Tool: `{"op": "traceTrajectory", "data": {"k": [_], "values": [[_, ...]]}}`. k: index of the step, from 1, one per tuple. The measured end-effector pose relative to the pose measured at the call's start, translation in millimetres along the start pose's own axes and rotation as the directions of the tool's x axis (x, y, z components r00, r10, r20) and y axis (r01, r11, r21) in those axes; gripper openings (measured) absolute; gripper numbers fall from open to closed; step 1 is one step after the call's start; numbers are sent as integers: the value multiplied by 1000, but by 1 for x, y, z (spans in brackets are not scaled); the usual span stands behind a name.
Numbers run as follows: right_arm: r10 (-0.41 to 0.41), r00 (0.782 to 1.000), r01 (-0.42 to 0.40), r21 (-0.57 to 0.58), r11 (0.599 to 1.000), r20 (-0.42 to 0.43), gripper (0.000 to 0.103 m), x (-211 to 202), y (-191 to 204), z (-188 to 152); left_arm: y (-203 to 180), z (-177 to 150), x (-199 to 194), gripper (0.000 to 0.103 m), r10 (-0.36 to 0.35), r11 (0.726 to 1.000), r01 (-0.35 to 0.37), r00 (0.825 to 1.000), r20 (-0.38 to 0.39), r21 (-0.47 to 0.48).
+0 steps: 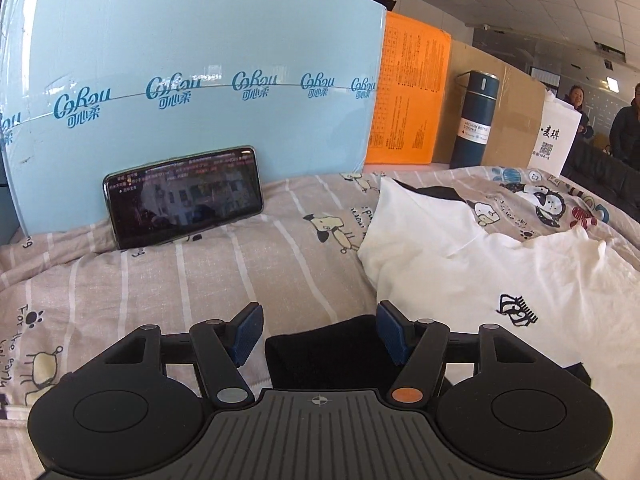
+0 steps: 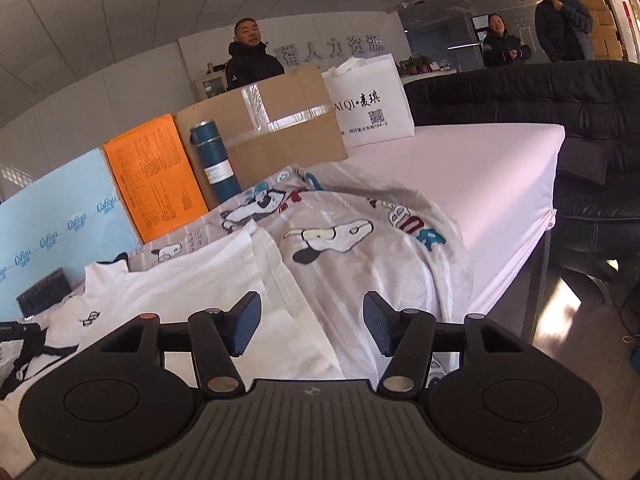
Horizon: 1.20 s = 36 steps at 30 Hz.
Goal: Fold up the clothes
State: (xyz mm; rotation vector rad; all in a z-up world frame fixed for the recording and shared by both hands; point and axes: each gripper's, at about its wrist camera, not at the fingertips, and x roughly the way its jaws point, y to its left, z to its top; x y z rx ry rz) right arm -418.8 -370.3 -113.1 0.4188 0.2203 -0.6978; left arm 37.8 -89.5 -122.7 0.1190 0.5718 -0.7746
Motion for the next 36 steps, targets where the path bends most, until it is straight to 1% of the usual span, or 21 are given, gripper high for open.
{"op": "traceTrajectory", "data": {"k": [2, 4, 5, 6, 7, 9, 11, 12, 16, 21, 23, 24, 25, 27, 28, 29, 30, 32, 33, 35, 36], "values": [[27, 999, -26, -25, 999, 39, 57, 18, 4, 26, -8, 15, 10, 63, -35, 999, 35, 999, 6, 8], [92, 995, -90, -56, 994, 30, 60, 50, 14, 53, -16, 31, 20, 63, -70, 997, 70, 997, 12, 16], [134, 991, -132, -67, 989, 20, 64, 68, 18, 66, -20, 39, 26, 63, -87, 996, 87, 996, 15, 21], [172, 985, -171, -72, 983, -3, 70, 89, 21, 78, -24, 46, 31, 63, -105, 994, 104, 994, 17, 25], [198, 979, -200, -65, 978, -38, 71, 114, 24, 88, -31, 54, 38, 63, -126, 992, 126, 992, 11, 21], [229, 967, -235, -42, 971, -113, 71, 161, 29, 100, -43, 67, 55, 63, -138, 990, 138, 990, 1, 2], [246, 945, -257, -21, 966, -214, 71, 208, 35, 102, -52, 75, 71, 63, -141, 990, 141, 990, -15, 6], [250, 936, -263, -18, 965, -248, 71, 226, 38, 102, -56, 78, 79, 63, -139, 990, 139, 990, -14, 5], [243, 917, -269, -41, 962, -316, 71, 265, 47, 88, -68, 84, 106, 67, -120, 993, 120, 993, -8, -2], [230, 888, -279, -69, 958, -398, 71, 313, 59, 71, -79, 80, 135, 67, -106, 994, 104, 993, -60, -25], [223, 875, -283, -80, 956, -430, 71, 333, 64, 64, -83, 76, 143, 63, -85, 996, 85, 994, -71, -10], [219, 873, -286, -93, 954, -436, 66, 337, 66, 62, -85, 74, 144, 63, -74, 997, 74, 995, -67, 3], [213, 876, -288, -115, 951, -432, 63, 336, 68, 61, -87, 72, 146, 60, -62, 998, 63, 996, -63, 15], [201, 884, -290, -159, 944, -422, 47, 333, 72, 59, -91, 67, 149, 55, -39, 998, 41, 998, -54, 39], [195, 889, -290, -180, 940, -415, 45, 332, 73, 58, -95, 66, 148, 47, -21, 998, 24, 999, -44, 64], [192, 893, -293, -202, 934, -407, 39, 330, 75, 56, -98, 64, 148, 41, -4, 996, 7, 999, -34, 89], [193, 897, -300, -227, 927, -398, 35, 327, 78, 55, -102, 63, 146, 39, 10, 993, -8, 1000, -22, 115], [195, 904, -312, -276, 909, -381, 31, 321, 83, 52, -111, 62, 144, 32, 39, 985, -38, 999, 2, 166], [194, 909, -315, -301, 900, -370, 29, 318, 86, 51, -114, 61, 141, 29, 45, 981, -47, 999, 17, 188], [189, 919, -313, -349, 884, -346, 26, 312, 91, 49, -121, 60, 136, 20, 49, 973, -58, 998, 45, 224], [186, 923, -310, -364, 878, -336, 25, 310, 92, 48, -124, 60, 134, 19, 49, 969, -63, 997, 60, 241]]}}
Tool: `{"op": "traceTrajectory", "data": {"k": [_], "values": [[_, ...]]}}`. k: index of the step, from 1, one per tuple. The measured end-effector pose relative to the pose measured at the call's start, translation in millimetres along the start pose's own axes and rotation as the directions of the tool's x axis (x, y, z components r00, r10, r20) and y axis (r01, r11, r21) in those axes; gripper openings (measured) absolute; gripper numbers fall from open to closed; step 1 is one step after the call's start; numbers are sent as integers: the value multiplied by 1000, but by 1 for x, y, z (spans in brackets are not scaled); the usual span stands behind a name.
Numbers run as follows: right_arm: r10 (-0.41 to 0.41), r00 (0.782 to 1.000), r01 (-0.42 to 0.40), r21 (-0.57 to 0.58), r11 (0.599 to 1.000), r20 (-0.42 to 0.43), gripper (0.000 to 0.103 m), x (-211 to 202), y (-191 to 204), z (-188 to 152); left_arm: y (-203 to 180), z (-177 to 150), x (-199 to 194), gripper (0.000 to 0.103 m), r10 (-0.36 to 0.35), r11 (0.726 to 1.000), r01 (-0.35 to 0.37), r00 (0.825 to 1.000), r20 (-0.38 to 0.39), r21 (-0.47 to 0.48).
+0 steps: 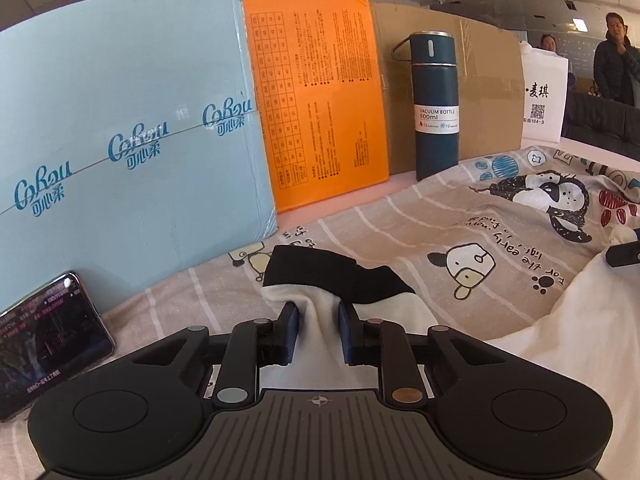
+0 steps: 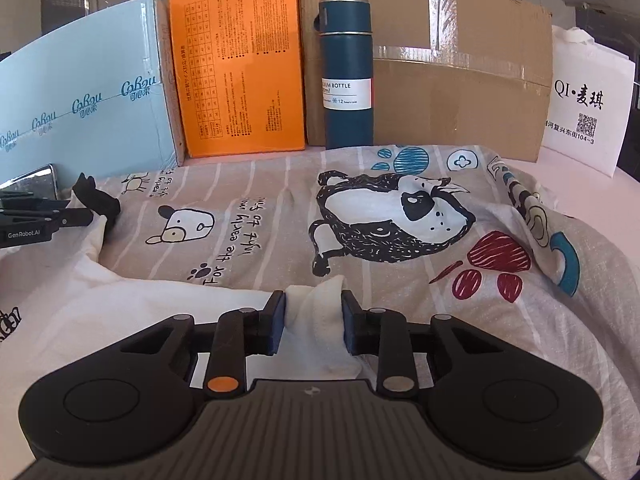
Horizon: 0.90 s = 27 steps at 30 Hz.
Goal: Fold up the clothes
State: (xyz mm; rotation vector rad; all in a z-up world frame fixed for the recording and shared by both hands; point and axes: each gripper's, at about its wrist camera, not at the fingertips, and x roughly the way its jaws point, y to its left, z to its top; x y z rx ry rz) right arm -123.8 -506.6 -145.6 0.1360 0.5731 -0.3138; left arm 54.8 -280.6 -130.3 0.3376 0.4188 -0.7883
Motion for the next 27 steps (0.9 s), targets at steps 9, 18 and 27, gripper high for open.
{"op": "traceTrajectory", "data": {"k": [9, 18, 27], "values": [[-41, 996, 49, -105, 993, 79, 17, -21, 12, -3, -10, 4, -31, 11, 26, 998, -32, 993, 112, 52], [-148, 979, 172, -170, 970, 142, 11, -16, 19, 5, -19, 15, -23, 5, 130, 981, -152, 976, 173, 121], [-257, 952, 286, -185, 940, 166, 10, 10, 20, 32, -25, 44, 11, 5, 207, 950, -250, 952, 226, 184]]}}
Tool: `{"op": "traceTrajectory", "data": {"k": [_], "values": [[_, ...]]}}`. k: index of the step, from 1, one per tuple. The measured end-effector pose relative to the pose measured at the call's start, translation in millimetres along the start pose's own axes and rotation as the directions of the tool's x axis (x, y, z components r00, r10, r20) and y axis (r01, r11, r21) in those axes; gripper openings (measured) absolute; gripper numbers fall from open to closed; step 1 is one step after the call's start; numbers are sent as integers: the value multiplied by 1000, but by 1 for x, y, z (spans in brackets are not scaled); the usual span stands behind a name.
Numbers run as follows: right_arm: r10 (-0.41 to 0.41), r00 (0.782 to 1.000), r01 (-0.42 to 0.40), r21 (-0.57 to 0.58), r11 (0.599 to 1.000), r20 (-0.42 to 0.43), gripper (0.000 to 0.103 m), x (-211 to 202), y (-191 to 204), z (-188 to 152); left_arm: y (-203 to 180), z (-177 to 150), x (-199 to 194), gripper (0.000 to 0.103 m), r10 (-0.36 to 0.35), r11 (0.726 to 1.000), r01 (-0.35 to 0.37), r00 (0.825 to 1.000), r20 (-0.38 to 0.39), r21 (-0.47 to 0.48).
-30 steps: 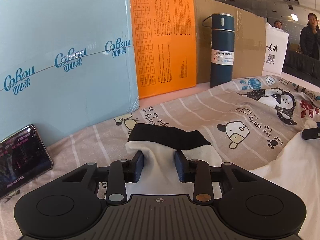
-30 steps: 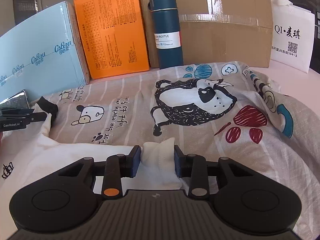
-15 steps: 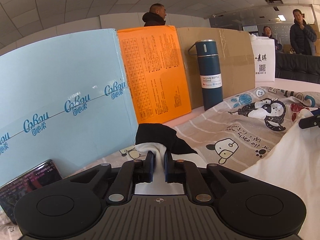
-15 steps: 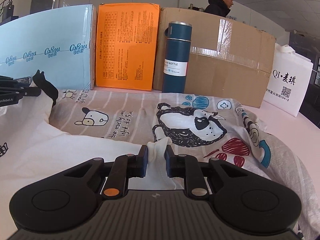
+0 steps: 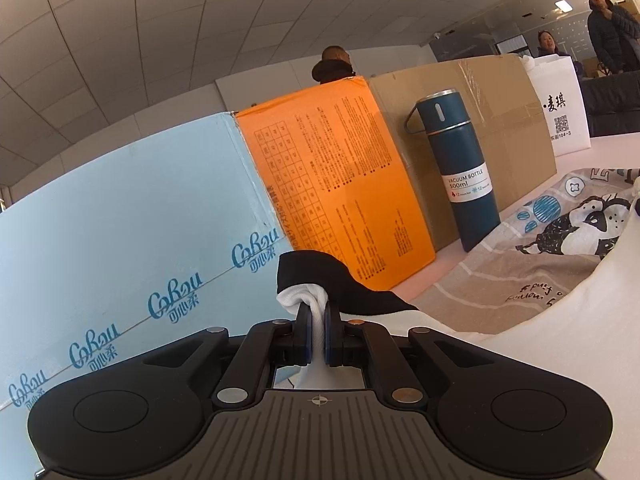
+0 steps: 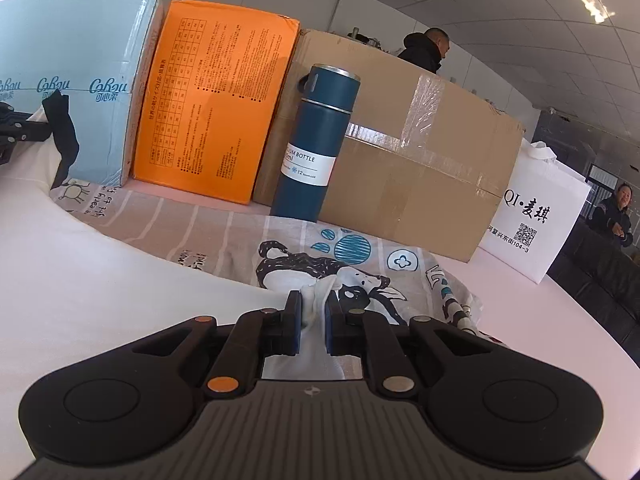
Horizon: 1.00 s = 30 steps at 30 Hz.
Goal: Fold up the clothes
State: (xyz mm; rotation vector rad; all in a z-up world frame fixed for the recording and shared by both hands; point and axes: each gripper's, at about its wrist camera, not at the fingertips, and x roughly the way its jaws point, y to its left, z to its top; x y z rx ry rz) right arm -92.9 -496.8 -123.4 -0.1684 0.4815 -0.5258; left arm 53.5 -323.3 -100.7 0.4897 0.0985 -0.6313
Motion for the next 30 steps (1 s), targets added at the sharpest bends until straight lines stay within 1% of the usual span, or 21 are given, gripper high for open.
{"op": "traceTrajectory", "data": {"k": [2, 5, 7, 8, 9, 10, 11, 12, 13, 14, 15, 16, 18, 20, 21, 23, 24, 26, 27, 28, 30], "values": [[-19, 1000, 19, 11, 1000, -5, 10, 8, -3, 6, -2, 5, 8, 5, 19, 1000, -19, 1000, 9, 18], [-45, 998, 45, 0, 999, -35, 10, 23, -3, 8, -11, -4, 31, 5, -23, 999, 26, 996, -86, 33], [-37, 995, 37, -3, 999, -90, 10, 37, -1, 2, -17, -9, 47, 6, -51, 998, 57, 988, -149, 40], [-29, 992, 29, -3, 1000, -120, 10, 44, 1, -3, -20, -12, 54, 12, -64, 996, 73, 982, -180, 43], [-21, 989, 21, -3, 1000, -150, 10, 50, 2, -9, -23, -15, 62, 13, -77, 995, 89, 974, -211, 45], [-16, 985, 16, 1, 1000, -172, 10, 55, 3, -13, -21, -17, 63, 17, -97, 994, 106, 971, -220, 28], [-14, 982, 16, 9, 1000, -186, 14, 57, 2, -17, -18, -19, 64, 29, -117, 992, 123, 967, -228, 10], [-20, 981, 25, 25, 999, -192, 25, 58, -1, -19, -9, -17, 62, 38, -117, 993, 116, 969, -216, -20], [-35, 981, 45, 49, 998, -189, 34, 56, -6, -19, 5, -12, 54, 63, -108, 994, 98, 975, -194, -57], [-49, 981, 64, 74, 995, -186, 56, 55, -11, -19, 18, -8, 47, 78, -97, 992, 81, 980, -173, -94], [-59, 982, 78, 102, 992, -179, 62, 52, -17, -19, 32, -4, 40, 80, -85, 989, 65, 985, -153, -131], [-63, 984, 86, 134, 987, -167, 62, 47, -24, -19, 45, 1, 33, 80, -73, 984, 50, 988, -133, -169], [-70, 988, 97, 196, 976, -140, 62, 36, -36, -18, 74, 1, 9, 80, -91, 974, 65, 989, -114, -216], [-70, 992, 93, 240, 966, -103, 64, 19, -44, -16, 98, -11, -21, 80, -100, 966, 68, 988, -117, -249], [-70, 994, 88, 243, 966, -80, 66, 9, -44, -15, 111, -17, -36, 80, -105, 962, 70, 987, -119, -265], [-61, 997, 68, 243, 968, -37, 70, -11, -40, -11, 129, -39, -63, 80, -130, 945, 74, 979, -157, -319], [-44, 999, 47, 243, 969, -15, 71, -23, -38, -10, 136, -51, -77, 80, -145, 933, 75, 974, -176, -351], [19, 999, -26, 248, 968, 33, 73, -48, -30, -6, 135, -63, -83, 80, -152, 929, 72, 969, -196, -362], [61, 997, -72, 251, 965, 53, 77, -59, -26, -5, 134, -69, -86, 80, -155, 927, 71, 966, -206, -367], [103, 992, -118, 253, 960, 74, 78, -70, -21, -4, 134, -75, -89, 77, -159, 925, 69, 964, -215, -373], [188, 976, -210, 253, 944, 109, 80, -92, -11, -3, 132, -87, -96, 76, -166, 921, 65, 958, -235, -384]]}}
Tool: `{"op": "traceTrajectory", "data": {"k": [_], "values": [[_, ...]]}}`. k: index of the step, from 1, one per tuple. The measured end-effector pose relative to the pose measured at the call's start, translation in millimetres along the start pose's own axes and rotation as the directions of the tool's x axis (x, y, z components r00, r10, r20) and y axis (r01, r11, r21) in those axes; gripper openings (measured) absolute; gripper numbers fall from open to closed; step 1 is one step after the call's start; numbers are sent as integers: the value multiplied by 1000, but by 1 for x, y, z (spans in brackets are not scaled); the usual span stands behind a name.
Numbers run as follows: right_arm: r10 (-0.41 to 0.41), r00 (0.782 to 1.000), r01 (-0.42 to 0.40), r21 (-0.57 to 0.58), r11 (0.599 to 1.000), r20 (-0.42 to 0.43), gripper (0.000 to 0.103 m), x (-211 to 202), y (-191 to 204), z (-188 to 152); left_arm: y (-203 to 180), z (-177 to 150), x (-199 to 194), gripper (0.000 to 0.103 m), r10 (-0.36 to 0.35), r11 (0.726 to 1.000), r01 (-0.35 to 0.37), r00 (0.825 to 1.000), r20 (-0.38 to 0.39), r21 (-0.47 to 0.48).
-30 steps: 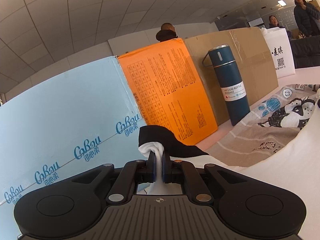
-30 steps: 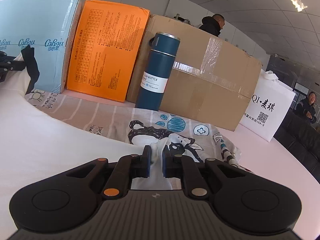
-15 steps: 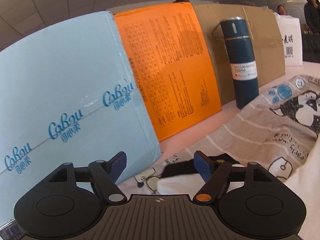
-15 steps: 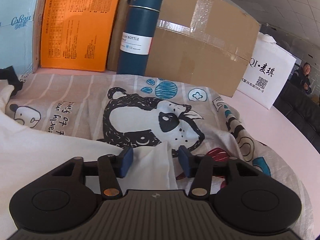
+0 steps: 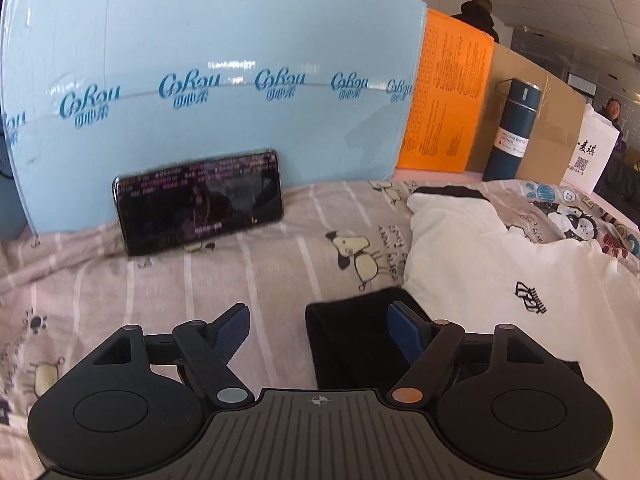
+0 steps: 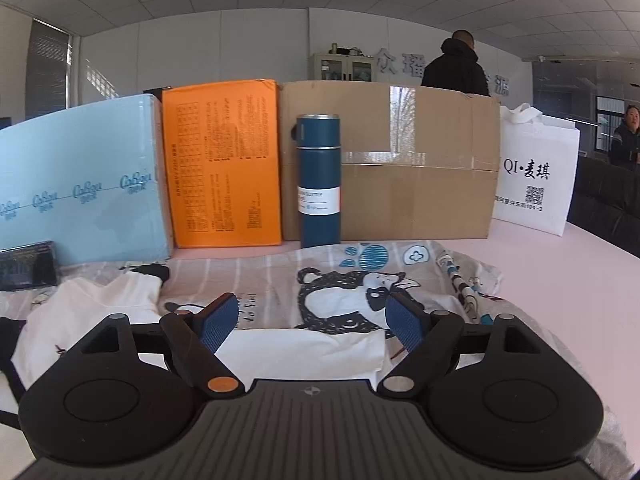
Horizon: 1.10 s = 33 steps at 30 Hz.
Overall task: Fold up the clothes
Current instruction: 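Lay the black trim onto the shirt and open the left gripper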
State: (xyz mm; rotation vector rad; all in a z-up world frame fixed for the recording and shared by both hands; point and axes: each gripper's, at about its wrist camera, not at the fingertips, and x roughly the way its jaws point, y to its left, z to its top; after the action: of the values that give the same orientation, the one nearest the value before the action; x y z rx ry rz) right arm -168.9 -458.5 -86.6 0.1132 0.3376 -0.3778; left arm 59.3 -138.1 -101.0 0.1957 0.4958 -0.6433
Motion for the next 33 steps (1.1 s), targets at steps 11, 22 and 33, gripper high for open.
{"op": "traceTrajectory", "data": {"k": [11, 22, 33], "values": [[276, 961, -273, 105, 956, -9, 81, -50, 51, -47, 14, -57, -21, 13, 52, 998, -55, 996, -73, -43], [412, 911, -404, 150, 902, -27, 82, -62, 61, -83, 15, -103, -104, 64, -152, 972, 125, 980, -131, -199], [397, 916, -388, 130, 913, -59, 82, -58, 74, -93, -25, -114, -125, 8, -64, 998, 64, 996, -60, -6]]}}
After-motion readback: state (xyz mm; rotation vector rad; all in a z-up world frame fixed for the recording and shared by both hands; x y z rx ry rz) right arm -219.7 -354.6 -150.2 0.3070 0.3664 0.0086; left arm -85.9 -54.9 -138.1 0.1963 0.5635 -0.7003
